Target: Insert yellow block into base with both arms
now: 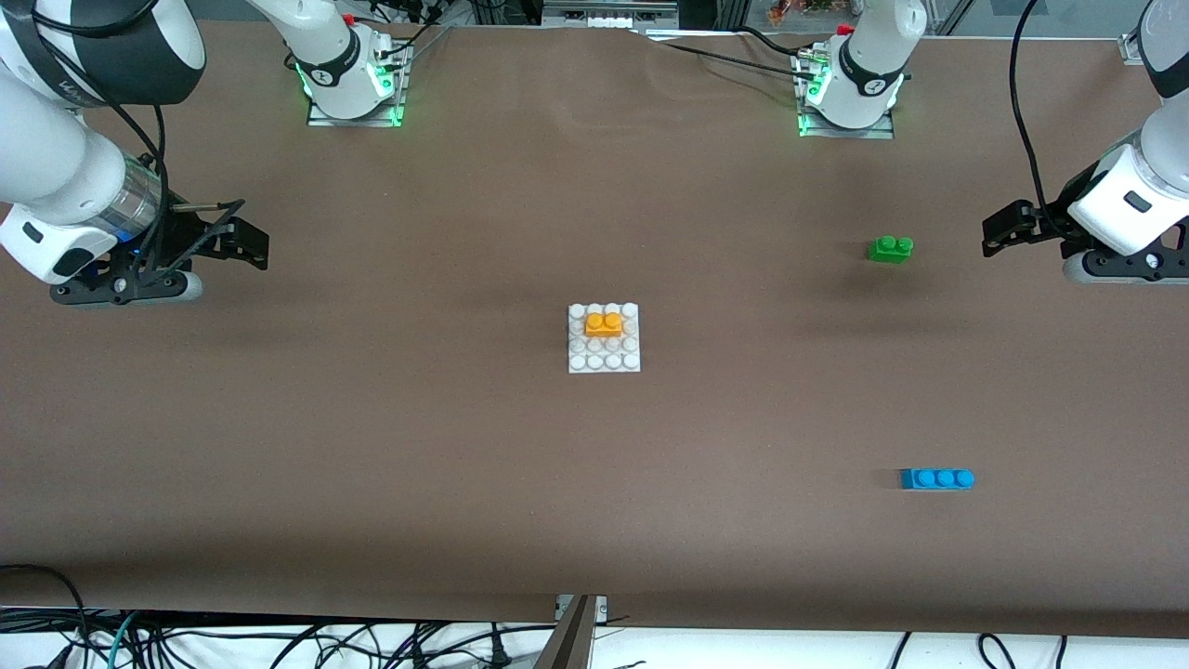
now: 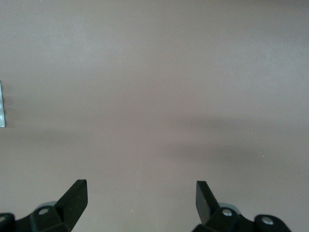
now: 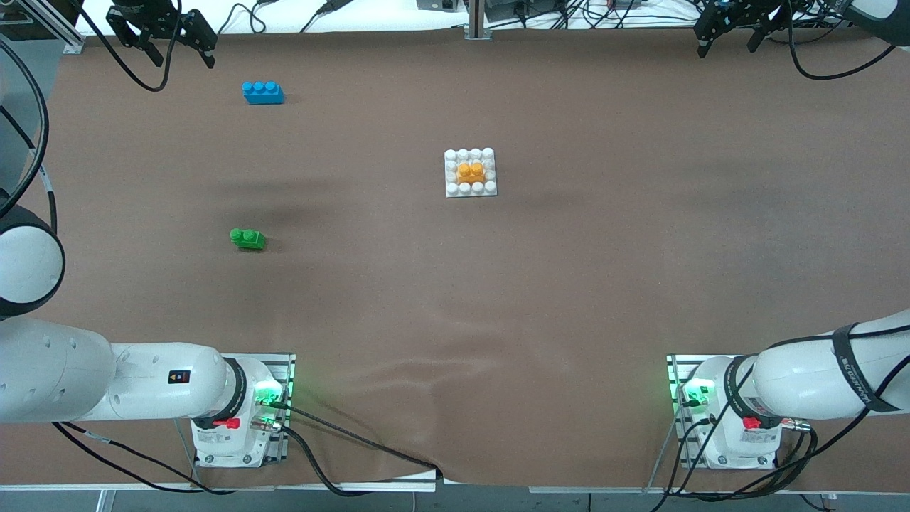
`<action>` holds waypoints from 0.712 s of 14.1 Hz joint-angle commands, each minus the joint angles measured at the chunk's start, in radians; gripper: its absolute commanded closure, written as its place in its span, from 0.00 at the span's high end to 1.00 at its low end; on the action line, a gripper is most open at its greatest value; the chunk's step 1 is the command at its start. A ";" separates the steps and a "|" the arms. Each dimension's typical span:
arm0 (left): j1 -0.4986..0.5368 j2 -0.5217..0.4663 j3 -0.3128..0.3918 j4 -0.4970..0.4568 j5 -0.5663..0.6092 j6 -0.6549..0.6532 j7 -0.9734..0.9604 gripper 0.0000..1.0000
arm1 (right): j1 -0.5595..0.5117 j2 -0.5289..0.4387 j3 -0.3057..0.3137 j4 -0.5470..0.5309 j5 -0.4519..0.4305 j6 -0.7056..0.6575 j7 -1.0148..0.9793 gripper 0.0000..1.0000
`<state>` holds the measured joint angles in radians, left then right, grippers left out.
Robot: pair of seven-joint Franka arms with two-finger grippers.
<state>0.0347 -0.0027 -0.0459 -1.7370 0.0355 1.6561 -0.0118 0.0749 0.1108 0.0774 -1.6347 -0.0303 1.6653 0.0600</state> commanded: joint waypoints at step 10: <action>-0.035 -0.040 0.000 -0.027 0.011 0.010 0.003 1.00 | -0.006 0.004 0.001 0.015 0.018 -0.004 0.008 0.99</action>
<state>0.0127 -0.0149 -0.0506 -1.7374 0.0355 1.6581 -0.0126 0.0745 0.1108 0.0773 -1.6347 -0.0300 1.6653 0.0600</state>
